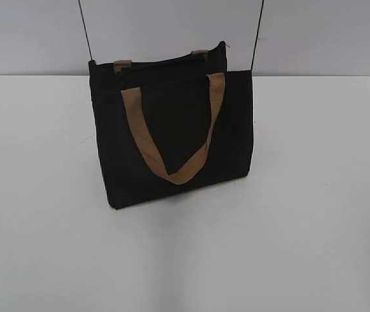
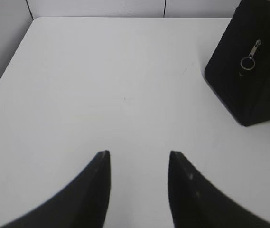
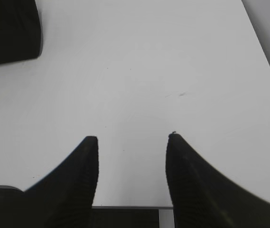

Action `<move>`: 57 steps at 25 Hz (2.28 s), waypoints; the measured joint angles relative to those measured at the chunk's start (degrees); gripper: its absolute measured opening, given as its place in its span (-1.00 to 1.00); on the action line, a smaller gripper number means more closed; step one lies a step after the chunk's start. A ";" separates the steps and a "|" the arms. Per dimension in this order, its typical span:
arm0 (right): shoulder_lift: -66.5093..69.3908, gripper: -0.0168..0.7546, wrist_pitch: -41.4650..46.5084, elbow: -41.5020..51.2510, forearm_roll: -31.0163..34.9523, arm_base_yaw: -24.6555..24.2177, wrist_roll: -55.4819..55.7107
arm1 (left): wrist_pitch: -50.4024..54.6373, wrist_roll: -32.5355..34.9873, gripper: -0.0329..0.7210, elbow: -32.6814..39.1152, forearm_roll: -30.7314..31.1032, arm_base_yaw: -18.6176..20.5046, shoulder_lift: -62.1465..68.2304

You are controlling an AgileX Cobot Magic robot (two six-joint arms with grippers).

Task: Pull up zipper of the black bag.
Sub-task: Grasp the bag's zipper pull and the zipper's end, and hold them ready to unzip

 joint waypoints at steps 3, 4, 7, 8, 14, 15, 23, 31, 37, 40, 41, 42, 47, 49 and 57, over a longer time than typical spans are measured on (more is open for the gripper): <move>0.00 -0.03 0.00 0.00 0.00 0.00 0.00 | 0.00 0.00 -0.10 0.00 0.00 0.00 0.00; 0.00 -0.03 0.00 0.00 0.00 0.00 0.00 | 0.00 0.00 -0.10 0.00 0.00 0.00 0.00; 0.00 -0.03 0.00 0.00 0.00 0.00 0.00 | 0.00 0.00 -0.10 0.00 0.00 0.00 0.00; 0.00 -0.03 0.00 0.00 0.00 0.00 0.00 | 0.00 0.00 -0.10 0.00 0.00 0.00 0.00; 0.00 -0.03 0.00 0.00 0.00 0.00 0.00 | 0.00 0.00 -0.10 0.00 0.00 0.00 0.00; 0.00 -0.03 0.00 0.00 0.00 0.00 0.00 | 0.00 0.00 -0.10 0.00 0.00 0.00 0.00; 0.00 -0.03 0.00 0.00 0.00 0.00 0.00 | 0.00 0.00 -0.10 0.00 0.00 0.00 0.00; 0.00 -0.01 0.00 0.00 0.00 0.00 0.00 | -0.81 0.00 -0.10 -0.40 0.00 0.00 1.37; 0.00 0.15 0.00 0.00 0.00 0.00 0.00 | -13.56 0.16 -0.09 -1.98 -0.46 0.00 9.13; 0.00 0.17 0.00 0.00 0.00 0.00 0.00 | -20.76 0.46 -0.09 -1.98 -0.72 0.00 16.33; 0.00 0.17 0.00 0.00 0.00 0.00 0.00 | -23.95 0.96 -0.09 -1.98 -0.72 0.00 18.40; 0.00 0.17 0.00 0.00 0.00 0.00 0.00 | -26.89 1.31 -0.09 -1.98 -0.72 0.00 20.95; 0.00 0.18 0.00 0.00 0.00 0.00 0.00 | -46.96 1.90 -0.09 -1.54 -0.81 0.00 34.32; 0.00 0.18 0.00 0.00 0.00 0.00 0.00 | -55.64 1.92 -0.10 -0.15 -0.96 0.00 40.07; 0.00 0.18 0.00 0.00 0.00 0.00 0.00 | -83.79 1.70 -0.12 4.85 -6.92 -3.38 66.01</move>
